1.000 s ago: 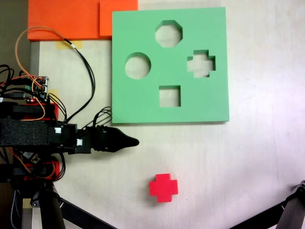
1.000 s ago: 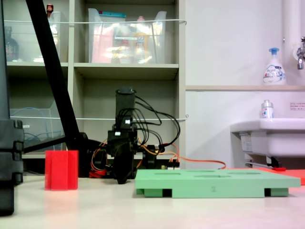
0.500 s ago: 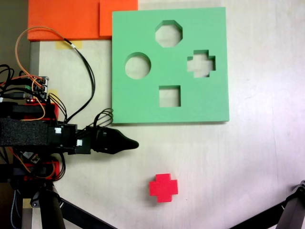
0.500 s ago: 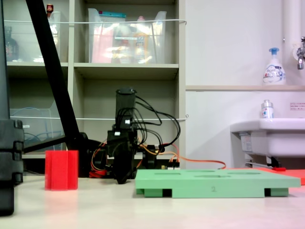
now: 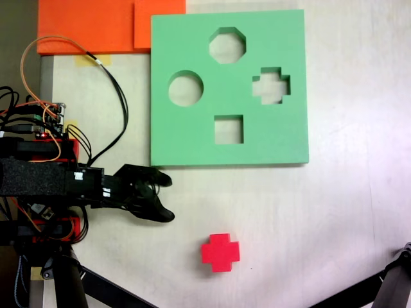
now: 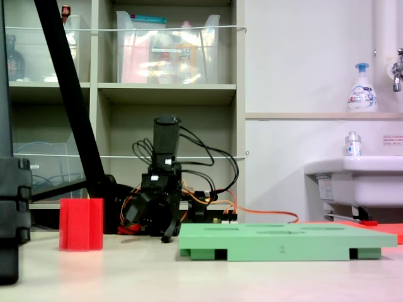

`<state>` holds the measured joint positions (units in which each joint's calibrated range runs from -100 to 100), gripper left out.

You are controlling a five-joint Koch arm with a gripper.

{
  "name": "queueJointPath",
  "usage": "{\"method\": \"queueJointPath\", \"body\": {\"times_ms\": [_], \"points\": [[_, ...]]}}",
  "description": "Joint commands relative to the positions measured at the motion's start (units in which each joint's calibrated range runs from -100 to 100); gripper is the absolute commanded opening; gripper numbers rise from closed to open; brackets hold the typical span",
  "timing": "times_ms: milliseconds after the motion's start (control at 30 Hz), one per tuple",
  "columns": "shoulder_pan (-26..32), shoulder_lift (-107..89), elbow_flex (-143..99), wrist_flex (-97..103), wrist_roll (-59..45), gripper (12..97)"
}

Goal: Put the cross columnar block into the corresponding hole

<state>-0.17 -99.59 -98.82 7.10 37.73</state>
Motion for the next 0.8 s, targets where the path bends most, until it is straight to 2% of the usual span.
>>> {"method": "queueJointPath", "body": {"times_ms": [0,67,133,300,600,667,767], "points": [[0.8,-0.4,-1.2,-1.6,3.1,48.2],[0.9,-0.4,-1.2,-2.8,4.3,48.2],[0.9,-0.4,0.8,-13.7,4.5,49.5],[1.6,-0.4,22.4,-48.4,4.8,52.8],[2.0,-0.4,53.8,-81.1,8.4,53.4],[1.5,-0.4,58.3,-83.7,8.5,59.5],[0.5,12.3,70.3,-91.8,8.3,69.9]]}}
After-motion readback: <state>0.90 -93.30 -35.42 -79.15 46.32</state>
